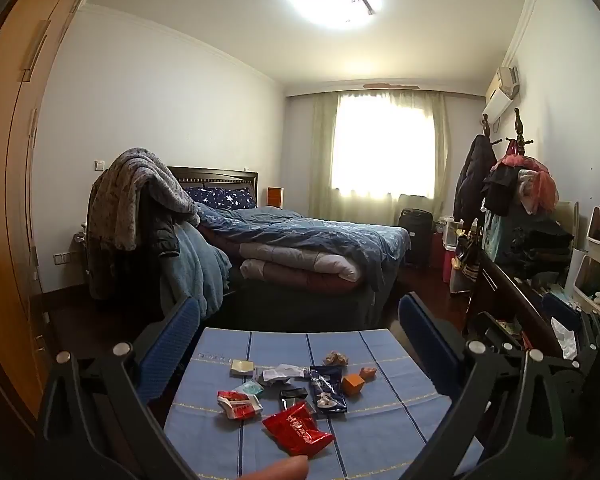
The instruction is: Collect trash
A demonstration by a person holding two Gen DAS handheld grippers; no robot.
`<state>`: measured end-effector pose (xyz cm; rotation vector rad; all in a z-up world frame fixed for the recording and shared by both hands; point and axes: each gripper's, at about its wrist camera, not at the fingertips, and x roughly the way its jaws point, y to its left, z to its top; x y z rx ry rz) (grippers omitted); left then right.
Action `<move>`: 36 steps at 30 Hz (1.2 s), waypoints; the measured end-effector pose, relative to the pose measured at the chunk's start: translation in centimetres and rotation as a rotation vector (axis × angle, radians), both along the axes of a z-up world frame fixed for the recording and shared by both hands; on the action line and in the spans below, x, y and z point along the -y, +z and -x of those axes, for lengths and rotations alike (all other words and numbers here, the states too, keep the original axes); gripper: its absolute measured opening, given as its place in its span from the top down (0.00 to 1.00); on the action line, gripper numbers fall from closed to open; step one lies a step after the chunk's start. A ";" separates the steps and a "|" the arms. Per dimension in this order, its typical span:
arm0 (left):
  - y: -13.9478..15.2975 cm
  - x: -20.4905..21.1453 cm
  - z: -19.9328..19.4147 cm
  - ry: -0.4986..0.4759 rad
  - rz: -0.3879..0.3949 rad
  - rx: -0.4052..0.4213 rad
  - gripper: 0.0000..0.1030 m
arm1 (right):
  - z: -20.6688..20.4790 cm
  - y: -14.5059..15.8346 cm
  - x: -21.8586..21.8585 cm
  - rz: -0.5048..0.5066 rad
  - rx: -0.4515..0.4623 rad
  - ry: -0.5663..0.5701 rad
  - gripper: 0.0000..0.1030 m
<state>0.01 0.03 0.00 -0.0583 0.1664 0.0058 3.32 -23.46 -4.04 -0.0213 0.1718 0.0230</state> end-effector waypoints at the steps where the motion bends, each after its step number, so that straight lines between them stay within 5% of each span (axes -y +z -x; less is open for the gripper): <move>1: 0.0 0.0 0.0 0.000 0.000 0.001 0.03 | 0.0 0.0 0.0 0.000 -0.002 0.000 0.03; 36: 0.9 0.4 1.5 0.018 -0.005 0.027 0.03 | 1.1 1.6 0.5 0.019 0.032 -0.043 0.03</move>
